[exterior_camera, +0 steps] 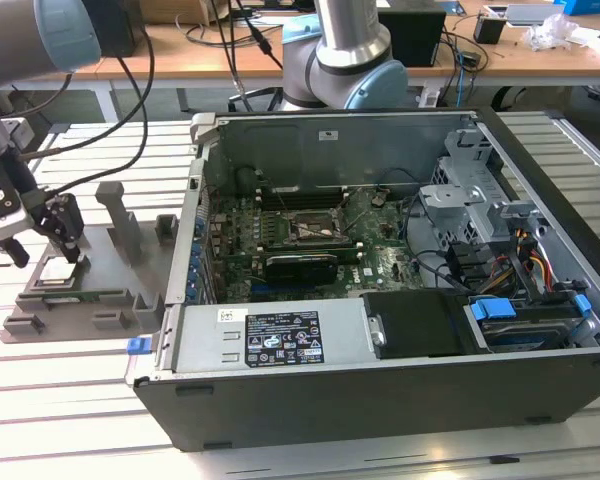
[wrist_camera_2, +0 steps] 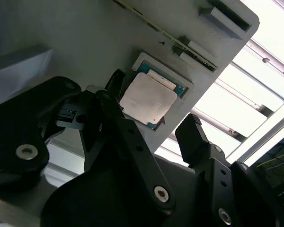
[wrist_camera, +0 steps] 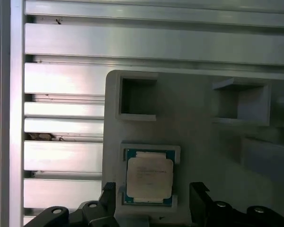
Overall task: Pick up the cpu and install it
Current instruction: 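Pick up the cpu and move it towards the insertion slot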
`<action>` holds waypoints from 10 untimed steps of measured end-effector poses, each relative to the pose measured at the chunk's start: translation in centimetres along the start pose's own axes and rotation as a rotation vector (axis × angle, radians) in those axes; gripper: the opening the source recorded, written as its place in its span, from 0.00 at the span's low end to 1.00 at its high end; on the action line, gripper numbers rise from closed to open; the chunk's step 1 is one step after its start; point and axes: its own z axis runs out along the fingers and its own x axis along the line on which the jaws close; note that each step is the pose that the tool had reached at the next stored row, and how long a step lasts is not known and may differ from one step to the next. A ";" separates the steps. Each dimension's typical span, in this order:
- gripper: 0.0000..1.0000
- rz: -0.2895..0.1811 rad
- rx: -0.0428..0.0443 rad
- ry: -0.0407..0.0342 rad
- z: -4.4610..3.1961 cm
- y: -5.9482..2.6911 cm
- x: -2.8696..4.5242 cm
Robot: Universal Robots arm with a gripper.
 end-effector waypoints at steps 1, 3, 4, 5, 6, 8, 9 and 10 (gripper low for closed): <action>0.72 0.000 0.0001 0.0000 0.24 0.06 0.00; 0.72 0.000 0.0000 0.0001 0.70 0.09 0.00; 0.72 0.000 0.0000 0.0000 0.86 0.10 0.01; 0.72 0.000 0.0000 0.0001 1.31 0.12 0.03; 0.72 0.000 0.0000 0.0000 1.73 0.14 0.04; 0.72 0.000 0.0000 0.0001 2.22 0.13 0.06; 0.72 0.000 0.0000 0.0000 2.36 0.11 0.06; 0.72 0.000 0.0000 0.0002 2.44 0.11 0.07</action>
